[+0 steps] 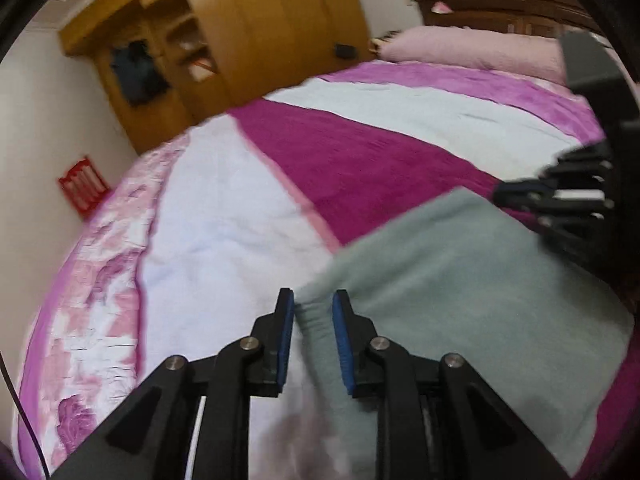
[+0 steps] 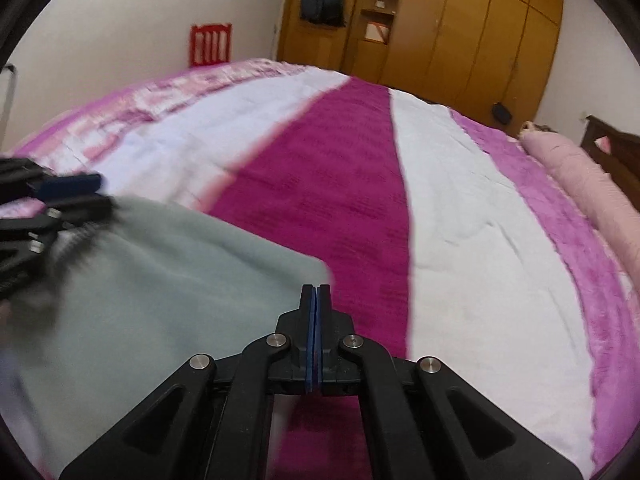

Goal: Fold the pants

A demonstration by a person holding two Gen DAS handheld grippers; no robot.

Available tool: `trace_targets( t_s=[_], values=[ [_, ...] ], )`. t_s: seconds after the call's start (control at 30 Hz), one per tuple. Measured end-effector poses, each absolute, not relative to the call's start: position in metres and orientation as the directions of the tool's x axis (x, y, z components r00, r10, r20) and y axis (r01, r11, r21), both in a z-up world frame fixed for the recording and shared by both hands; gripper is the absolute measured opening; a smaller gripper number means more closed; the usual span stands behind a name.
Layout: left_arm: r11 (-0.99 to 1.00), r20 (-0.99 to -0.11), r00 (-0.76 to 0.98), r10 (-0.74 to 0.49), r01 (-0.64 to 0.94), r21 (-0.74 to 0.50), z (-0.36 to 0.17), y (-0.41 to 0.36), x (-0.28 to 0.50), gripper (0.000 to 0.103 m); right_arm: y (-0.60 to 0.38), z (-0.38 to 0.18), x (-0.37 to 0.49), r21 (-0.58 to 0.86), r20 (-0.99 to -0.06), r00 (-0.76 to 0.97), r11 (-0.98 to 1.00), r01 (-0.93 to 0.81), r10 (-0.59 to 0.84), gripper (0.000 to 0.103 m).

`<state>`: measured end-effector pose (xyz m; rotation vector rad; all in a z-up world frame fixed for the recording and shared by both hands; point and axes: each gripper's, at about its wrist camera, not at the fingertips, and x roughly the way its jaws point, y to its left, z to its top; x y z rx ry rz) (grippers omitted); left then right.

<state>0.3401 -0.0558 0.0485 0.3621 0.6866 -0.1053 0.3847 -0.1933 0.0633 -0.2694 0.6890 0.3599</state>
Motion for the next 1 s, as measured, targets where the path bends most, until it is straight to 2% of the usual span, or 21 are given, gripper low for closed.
trace_targets(
  t_s=[0.13,0.27,0.3,0.37,0.53,0.77,1.0],
  values=[
    [0.964,-0.65,0.756,-0.081,0.224,0.141,0.06,-0.044,0.348,0.021,-0.182,0.056,0.39,-0.09,-0.69,0.675,0.895,-0.437,0.26,0.0],
    [0.971,-0.698,0.713,-0.065,0.207,0.121,0.048,-0.041,0.36,0.024,-0.191,0.049,0.397,-0.279,-0.684,0.727,0.899,-0.337,0.06,0.0],
    [0.972,-0.708,0.704,-0.053,0.199,0.124,0.043,-0.039,0.363,0.025,-0.2,0.054,0.397,-0.266,-0.694,0.718,0.914,-0.307,0.04,0.0],
    [0.976,-0.708,0.705,-0.03,0.175,0.133,0.042,-0.036,0.363,0.033,-0.214,0.063,0.389,-0.211,-0.716,0.696,0.934,-0.289,0.054,0.0],
    [0.978,-0.698,0.715,0.04,0.116,0.175,0.07,-0.035,0.332,0.033,-0.238,0.099,0.345,-0.167,-0.716,0.696,0.955,-0.247,0.055,0.0],
    [0.988,-0.684,0.728,0.047,0.067,0.139,0.128,-0.031,0.257,0.033,-0.249,0.147,0.265,-0.118,-0.695,0.713,0.963,-0.244,0.096,0.0],
    [0.992,-0.673,0.739,0.028,0.061,0.108,0.166,-0.045,0.179,0.033,-0.252,0.157,0.194,-0.082,-0.692,0.71,0.963,-0.257,0.131,0.0]
  ],
)
